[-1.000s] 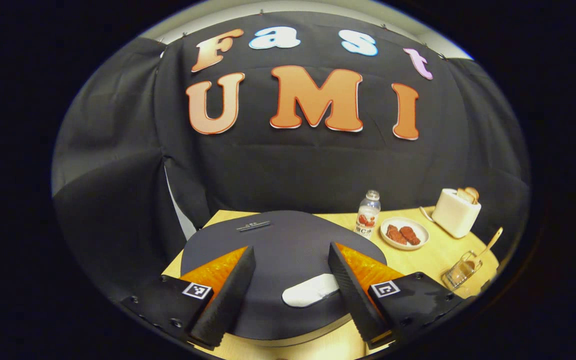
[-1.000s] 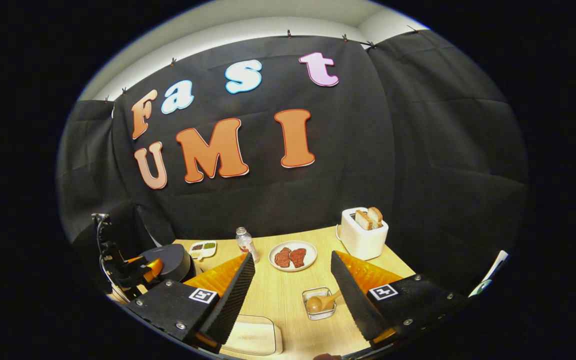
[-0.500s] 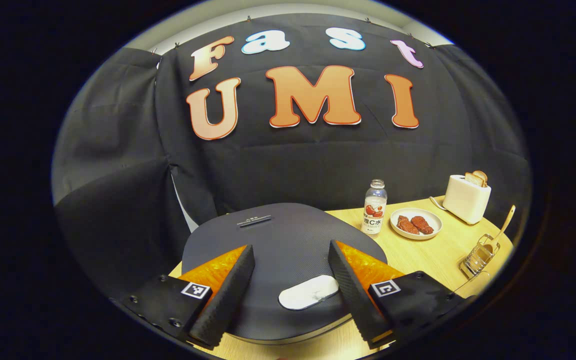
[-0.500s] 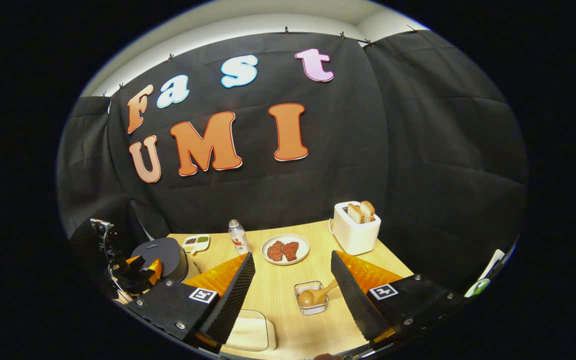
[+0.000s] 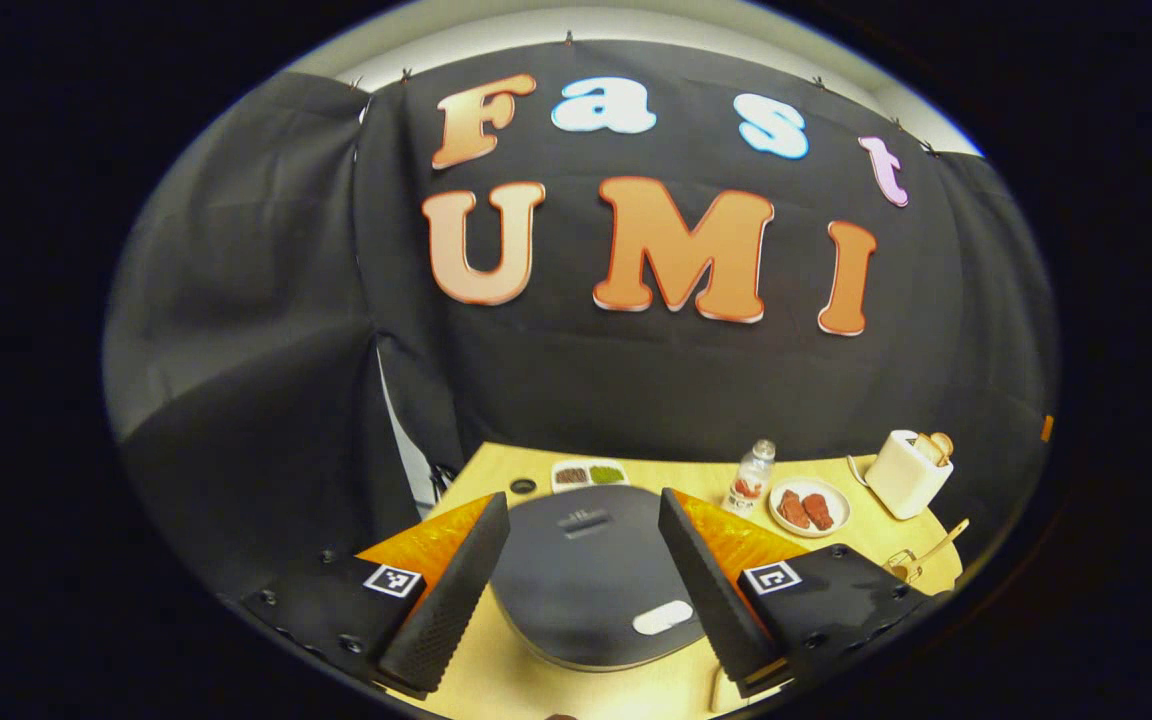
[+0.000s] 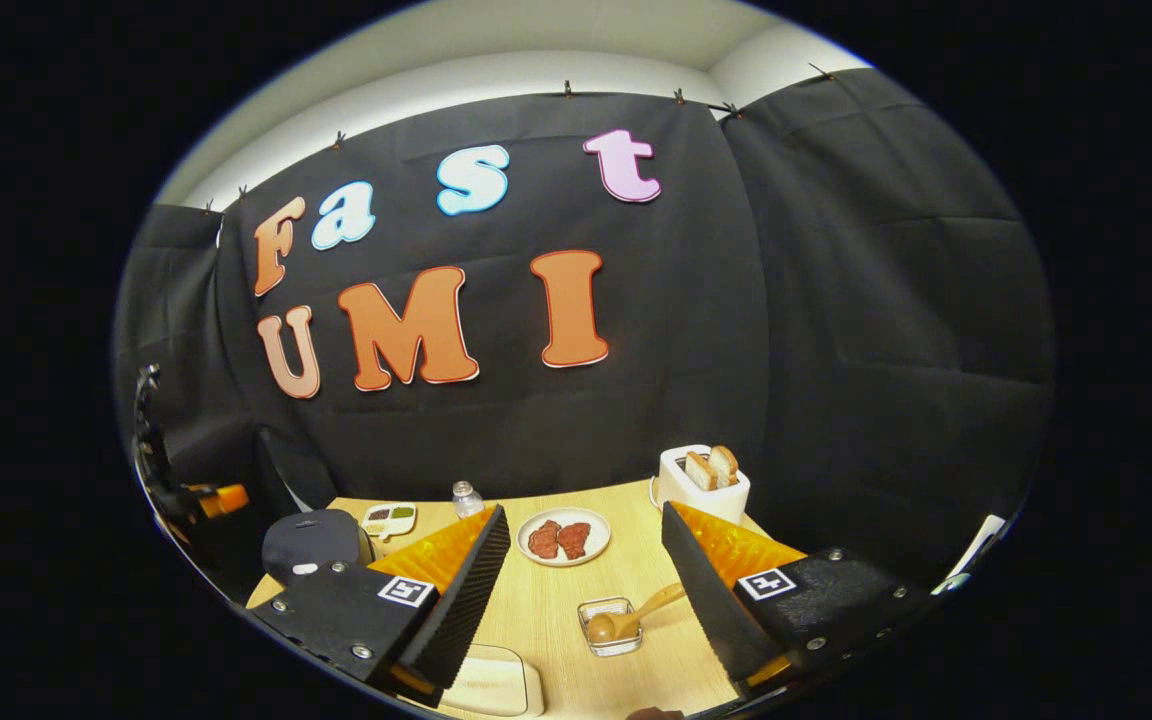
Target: Close the left gripper, press the button to open the rice cooker; take a wooden spoon from the chopstick holder with the right hand, scoop a spoonful of rice and pour it into the rice cooker, then put the wooden spoon back into the chopstick holder.
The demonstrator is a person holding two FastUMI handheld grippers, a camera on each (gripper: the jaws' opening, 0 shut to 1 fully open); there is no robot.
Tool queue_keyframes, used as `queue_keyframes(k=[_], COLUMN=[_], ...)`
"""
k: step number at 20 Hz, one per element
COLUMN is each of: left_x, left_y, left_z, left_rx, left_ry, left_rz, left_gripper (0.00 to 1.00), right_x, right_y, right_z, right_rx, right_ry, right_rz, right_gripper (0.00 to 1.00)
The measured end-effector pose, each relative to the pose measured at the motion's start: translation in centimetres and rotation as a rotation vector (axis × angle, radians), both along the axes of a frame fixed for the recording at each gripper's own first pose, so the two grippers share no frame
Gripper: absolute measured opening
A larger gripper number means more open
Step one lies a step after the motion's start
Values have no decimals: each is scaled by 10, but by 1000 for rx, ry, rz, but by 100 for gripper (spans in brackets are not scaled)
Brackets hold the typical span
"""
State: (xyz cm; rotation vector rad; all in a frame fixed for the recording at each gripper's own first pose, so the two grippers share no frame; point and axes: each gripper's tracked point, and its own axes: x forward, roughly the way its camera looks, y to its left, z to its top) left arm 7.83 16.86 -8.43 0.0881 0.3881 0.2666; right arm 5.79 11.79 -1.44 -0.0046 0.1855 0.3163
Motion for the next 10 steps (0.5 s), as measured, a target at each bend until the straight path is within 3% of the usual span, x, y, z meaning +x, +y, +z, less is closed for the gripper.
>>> queue_keyframes(k=[3,6,10], left_x=[-10,-27,-47], left_y=[21,26,28], left_z=[88,152,200], left_rx=[94,68,35], left_ry=[-89,-201,-275], left_rz=[25,33,18], left_gripper=[97,96,96], right_x=[4,7,6], right_y=[7,17,25], right_z=[22,52,73], right_rx=[-10,-7,-17], right_ry=[-42,-109,-148], right_rz=[16,34,62], right_gripper=[95,94,95])
